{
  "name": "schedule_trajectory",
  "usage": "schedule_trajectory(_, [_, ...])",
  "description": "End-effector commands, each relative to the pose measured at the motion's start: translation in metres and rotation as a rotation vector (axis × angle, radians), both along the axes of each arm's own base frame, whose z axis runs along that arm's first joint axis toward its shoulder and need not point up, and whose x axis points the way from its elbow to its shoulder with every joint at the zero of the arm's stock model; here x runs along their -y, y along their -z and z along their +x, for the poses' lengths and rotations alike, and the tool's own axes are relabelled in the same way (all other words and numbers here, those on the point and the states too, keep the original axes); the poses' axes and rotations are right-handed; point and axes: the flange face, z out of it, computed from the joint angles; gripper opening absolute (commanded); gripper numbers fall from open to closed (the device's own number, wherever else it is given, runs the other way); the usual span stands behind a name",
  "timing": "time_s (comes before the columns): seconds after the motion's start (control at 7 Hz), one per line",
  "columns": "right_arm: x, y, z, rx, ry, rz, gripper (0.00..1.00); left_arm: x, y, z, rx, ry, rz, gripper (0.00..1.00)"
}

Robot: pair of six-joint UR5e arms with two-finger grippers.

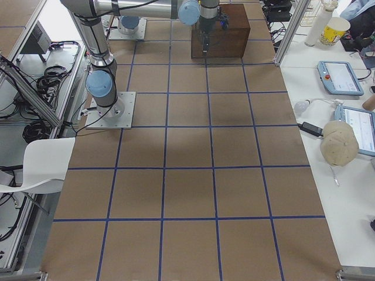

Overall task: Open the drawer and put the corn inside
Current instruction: 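Lower the left gripper to the white drawer handle and grasp it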

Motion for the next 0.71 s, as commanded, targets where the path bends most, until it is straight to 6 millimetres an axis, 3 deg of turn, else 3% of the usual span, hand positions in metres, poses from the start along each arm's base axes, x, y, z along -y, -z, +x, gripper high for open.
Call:
schedule_trajectory(0.0, [0.000, 0.000, 0.000, -0.001, 0.000, -0.001, 1.00, -0.007, 0.018, -0.005, -0.030, 0.000, 0.026, 1.00])
schedule_trajectory(0.57, [0.000, 0.000, 0.000, -0.001, 0.000, 0.001, 1.00, -0.009, 0.029, -0.007, -0.040, -0.002, 0.038, 1.00])
